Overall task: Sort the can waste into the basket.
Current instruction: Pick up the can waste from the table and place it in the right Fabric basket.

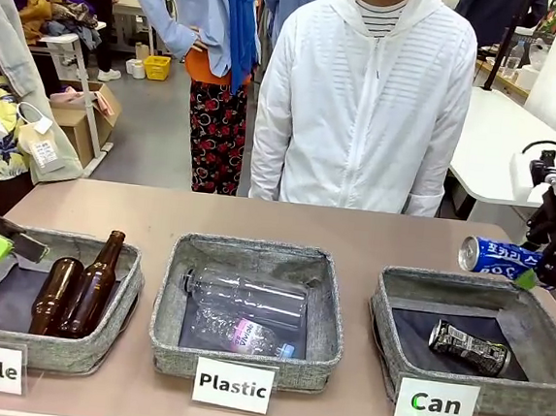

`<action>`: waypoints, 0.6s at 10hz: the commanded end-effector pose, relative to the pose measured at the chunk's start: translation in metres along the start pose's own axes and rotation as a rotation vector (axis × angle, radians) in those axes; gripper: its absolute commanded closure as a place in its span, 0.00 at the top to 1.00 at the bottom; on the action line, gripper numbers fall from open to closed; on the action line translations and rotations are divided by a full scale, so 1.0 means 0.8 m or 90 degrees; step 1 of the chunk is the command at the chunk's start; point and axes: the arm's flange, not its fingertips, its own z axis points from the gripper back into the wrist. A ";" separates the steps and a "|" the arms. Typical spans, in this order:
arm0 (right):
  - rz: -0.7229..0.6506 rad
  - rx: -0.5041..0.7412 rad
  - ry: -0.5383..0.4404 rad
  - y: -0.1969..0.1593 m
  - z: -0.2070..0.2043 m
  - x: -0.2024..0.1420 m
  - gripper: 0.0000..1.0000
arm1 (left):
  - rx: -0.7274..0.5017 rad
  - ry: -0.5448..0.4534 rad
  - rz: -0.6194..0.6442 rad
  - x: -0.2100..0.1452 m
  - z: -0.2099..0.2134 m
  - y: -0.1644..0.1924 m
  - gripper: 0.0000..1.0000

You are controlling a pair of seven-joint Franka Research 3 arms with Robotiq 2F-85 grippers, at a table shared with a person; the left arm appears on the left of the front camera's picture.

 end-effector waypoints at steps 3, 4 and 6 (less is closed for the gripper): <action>-0.017 -0.019 0.018 -0.008 -0.006 0.004 1.00 | -0.004 0.005 0.008 -0.002 0.001 -0.005 1.00; -0.014 -0.017 0.019 -0.011 -0.006 0.004 1.00 | -0.004 0.005 0.008 -0.002 0.001 -0.005 1.00; -0.019 -0.016 0.015 -0.015 -0.006 0.007 1.00 | -0.004 0.005 0.008 -0.002 0.001 -0.005 1.00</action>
